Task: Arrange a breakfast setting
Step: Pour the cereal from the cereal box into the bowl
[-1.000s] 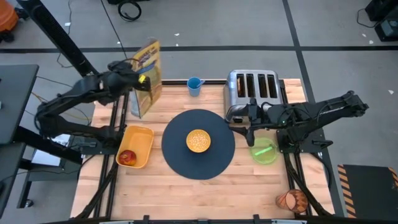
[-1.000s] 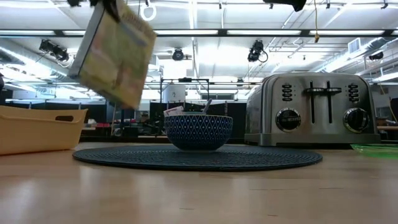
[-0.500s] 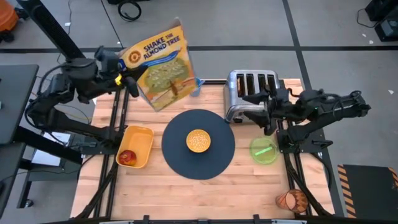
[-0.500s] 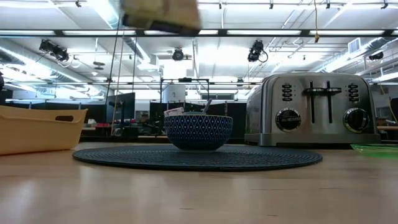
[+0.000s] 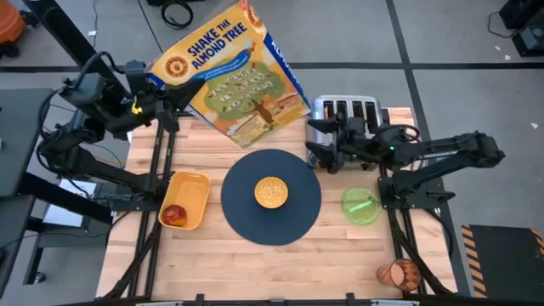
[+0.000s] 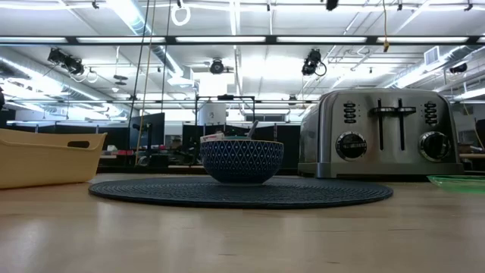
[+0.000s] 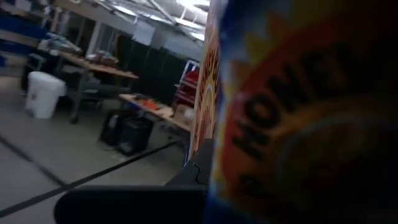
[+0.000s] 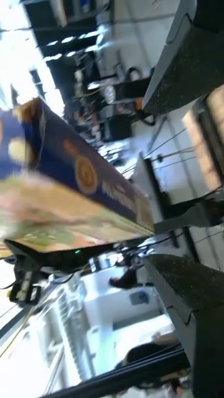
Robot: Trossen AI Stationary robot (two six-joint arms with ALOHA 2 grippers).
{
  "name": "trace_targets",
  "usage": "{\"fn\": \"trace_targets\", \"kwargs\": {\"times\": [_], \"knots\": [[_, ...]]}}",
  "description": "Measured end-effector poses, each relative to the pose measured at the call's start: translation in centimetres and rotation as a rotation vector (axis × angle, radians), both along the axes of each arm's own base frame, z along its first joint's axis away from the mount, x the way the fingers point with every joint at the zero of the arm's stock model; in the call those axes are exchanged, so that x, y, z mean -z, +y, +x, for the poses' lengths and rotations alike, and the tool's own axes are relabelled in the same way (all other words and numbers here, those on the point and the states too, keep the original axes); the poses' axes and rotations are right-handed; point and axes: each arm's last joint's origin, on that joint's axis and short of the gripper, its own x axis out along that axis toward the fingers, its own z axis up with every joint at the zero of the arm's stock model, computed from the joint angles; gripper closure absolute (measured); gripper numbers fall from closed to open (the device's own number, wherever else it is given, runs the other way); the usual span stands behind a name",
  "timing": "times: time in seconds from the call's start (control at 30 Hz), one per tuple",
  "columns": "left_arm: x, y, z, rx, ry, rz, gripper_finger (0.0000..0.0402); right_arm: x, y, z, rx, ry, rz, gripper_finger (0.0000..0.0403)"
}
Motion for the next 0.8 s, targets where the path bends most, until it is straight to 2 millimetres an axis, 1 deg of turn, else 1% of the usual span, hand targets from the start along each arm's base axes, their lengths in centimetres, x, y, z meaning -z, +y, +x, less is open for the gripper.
{"fn": "trace_targets", "kwargs": {"times": [0.1, 0.23, 0.37, 0.57, 0.7, 0.8], "knots": [[-0.4, -0.1, 0.1, 0.021, -0.046, 0.016, 0.0394, 0.0, -0.9, 0.9, -0.025, -0.069, -0.022, 0.0009], [-0.7, -0.1, 0.4, 0.04, -0.076, 0.023, 0.0394, -0.4, -1.7, 1.3, -0.068, -0.2, -0.037, 0.0009], [-0.9, -0.2, 0.8, 0.055, -0.104, 0.035, 0.0394, -0.5, -2.4, 1.9, -0.118, -0.274, -0.038, 0.001], [-0.7, -0.2, 1.9, 0.072, -0.097, 0.044, 0.0395, -2.0, -2.9, 2.8, -0.156, -0.323, -0.077, 0.0011], [-0.6, -0.2, 2.3, 0.068, -0.097, 0.045, 0.0394, -3.3, -3.0, 2.7, -0.165, -0.367, -0.1, 0.0011], [-0.5, -0.2, 2.8, 0.072, -0.098, 0.047, 0.0394, -3.9, -3.3, 2.8, -0.156, -0.38, -0.103, 0.0011]]}}
